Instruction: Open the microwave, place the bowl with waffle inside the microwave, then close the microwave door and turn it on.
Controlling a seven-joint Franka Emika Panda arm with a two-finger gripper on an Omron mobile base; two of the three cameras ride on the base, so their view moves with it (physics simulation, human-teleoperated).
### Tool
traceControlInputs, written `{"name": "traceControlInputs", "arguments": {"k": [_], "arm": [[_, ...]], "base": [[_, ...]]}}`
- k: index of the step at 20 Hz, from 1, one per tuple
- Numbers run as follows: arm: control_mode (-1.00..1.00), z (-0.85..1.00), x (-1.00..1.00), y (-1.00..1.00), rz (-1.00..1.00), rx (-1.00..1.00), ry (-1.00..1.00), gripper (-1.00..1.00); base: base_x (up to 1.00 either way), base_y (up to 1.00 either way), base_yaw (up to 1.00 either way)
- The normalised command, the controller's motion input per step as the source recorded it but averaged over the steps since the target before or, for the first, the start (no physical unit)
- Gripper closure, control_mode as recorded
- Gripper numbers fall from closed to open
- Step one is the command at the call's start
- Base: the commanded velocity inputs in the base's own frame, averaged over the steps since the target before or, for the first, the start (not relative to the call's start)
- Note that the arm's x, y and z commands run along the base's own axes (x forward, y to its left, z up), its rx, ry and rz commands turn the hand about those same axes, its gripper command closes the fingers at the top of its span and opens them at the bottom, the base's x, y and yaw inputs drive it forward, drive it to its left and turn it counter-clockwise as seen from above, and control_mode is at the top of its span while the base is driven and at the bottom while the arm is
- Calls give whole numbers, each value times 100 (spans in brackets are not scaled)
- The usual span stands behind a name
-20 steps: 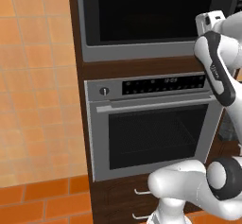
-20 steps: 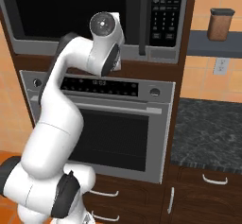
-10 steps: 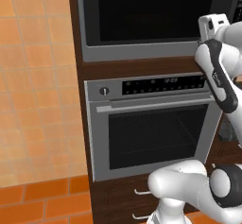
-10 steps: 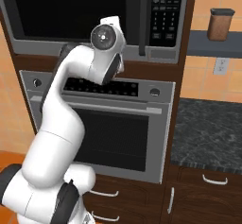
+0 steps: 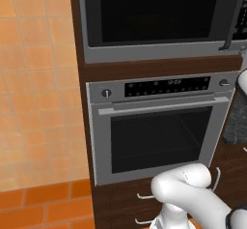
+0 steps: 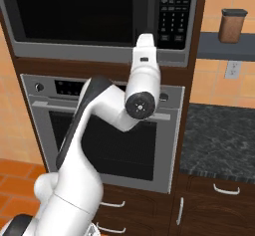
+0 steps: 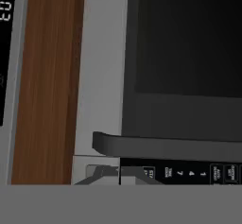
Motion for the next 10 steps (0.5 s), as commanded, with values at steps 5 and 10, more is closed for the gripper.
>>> {"name": "traceControlInputs", "arguments": {"k": [5,10], "arm": [[-100,37,-42,-43,7,18,-6,100],[-100,50,-2,-9,6,8,1,100]], "base": [[0,0,0],[0,0,0]]}}
